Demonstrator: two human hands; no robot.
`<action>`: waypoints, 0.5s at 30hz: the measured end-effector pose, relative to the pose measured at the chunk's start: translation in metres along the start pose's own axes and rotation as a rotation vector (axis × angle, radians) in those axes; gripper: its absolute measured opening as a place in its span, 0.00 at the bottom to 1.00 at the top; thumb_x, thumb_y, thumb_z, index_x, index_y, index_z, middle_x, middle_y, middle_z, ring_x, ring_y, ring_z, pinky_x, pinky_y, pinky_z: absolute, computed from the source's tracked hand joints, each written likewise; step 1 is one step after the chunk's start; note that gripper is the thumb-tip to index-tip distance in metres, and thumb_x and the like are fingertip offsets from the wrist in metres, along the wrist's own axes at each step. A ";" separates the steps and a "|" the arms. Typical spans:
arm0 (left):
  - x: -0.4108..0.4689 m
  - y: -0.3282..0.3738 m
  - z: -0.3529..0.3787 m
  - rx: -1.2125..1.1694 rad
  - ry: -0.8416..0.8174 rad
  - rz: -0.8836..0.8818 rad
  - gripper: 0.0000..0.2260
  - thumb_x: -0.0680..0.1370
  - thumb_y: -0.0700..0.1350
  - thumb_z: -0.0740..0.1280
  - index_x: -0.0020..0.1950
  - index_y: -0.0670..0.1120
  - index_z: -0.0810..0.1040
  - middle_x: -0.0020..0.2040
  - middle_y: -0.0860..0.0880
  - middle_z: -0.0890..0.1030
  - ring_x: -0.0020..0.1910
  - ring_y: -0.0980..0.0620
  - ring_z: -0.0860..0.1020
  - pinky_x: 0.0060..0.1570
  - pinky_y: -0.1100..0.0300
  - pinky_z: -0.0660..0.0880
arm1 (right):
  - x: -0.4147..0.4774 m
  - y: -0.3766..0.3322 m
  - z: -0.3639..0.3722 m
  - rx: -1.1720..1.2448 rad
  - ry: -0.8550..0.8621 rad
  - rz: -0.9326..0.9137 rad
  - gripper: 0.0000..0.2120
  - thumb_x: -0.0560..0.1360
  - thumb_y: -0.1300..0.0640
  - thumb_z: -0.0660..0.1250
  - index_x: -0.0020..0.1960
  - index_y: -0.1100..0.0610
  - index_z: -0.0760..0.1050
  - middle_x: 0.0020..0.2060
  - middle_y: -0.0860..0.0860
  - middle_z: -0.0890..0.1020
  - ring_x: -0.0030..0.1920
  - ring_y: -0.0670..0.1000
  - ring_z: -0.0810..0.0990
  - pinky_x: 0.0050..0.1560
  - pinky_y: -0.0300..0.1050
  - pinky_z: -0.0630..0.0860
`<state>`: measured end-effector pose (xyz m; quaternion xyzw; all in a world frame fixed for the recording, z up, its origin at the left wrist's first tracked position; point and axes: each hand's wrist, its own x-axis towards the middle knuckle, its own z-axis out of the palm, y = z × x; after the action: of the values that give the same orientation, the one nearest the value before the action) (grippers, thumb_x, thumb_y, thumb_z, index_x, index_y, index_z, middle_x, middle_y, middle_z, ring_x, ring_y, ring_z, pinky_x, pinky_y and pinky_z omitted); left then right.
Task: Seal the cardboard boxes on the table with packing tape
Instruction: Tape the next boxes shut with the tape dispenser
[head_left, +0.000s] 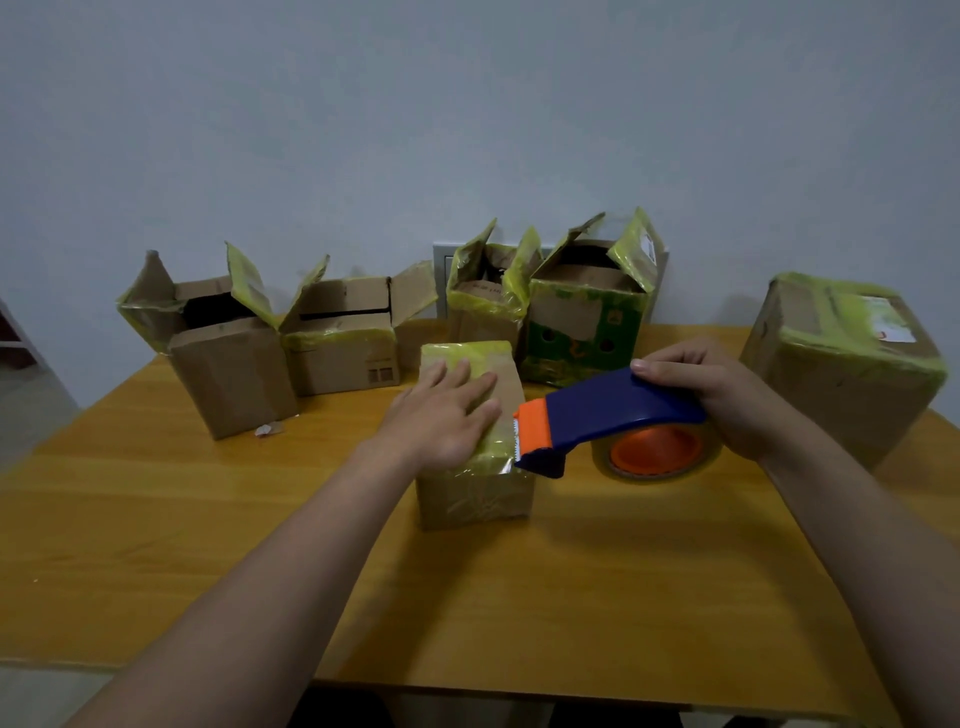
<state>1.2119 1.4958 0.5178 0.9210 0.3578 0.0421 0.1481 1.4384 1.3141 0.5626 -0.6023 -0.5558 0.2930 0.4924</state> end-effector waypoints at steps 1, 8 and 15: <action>0.001 -0.001 0.000 0.006 -0.002 0.005 0.26 0.85 0.65 0.48 0.83 0.64 0.50 0.85 0.55 0.47 0.84 0.49 0.42 0.81 0.40 0.48 | -0.003 0.000 -0.006 0.020 0.007 0.016 0.24 0.71 0.39 0.71 0.42 0.63 0.83 0.31 0.54 0.80 0.30 0.49 0.78 0.35 0.34 0.74; -0.001 0.004 0.001 0.035 0.000 -0.012 0.32 0.81 0.71 0.49 0.83 0.64 0.50 0.85 0.55 0.46 0.84 0.50 0.41 0.80 0.42 0.47 | -0.014 0.001 -0.016 -0.030 -0.001 0.061 0.15 0.76 0.48 0.68 0.38 0.56 0.84 0.28 0.51 0.80 0.27 0.47 0.77 0.33 0.34 0.72; 0.000 0.006 0.002 0.043 -0.005 -0.020 0.33 0.80 0.72 0.50 0.83 0.64 0.50 0.85 0.55 0.47 0.84 0.50 0.41 0.80 0.41 0.49 | 0.005 -0.029 -0.003 -0.365 0.010 0.064 0.15 0.79 0.48 0.67 0.44 0.57 0.85 0.34 0.55 0.84 0.34 0.54 0.81 0.40 0.46 0.76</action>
<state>1.2156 1.4911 0.5181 0.9205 0.3673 0.0305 0.1296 1.4311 1.3148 0.5907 -0.7004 -0.5778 0.1997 0.3684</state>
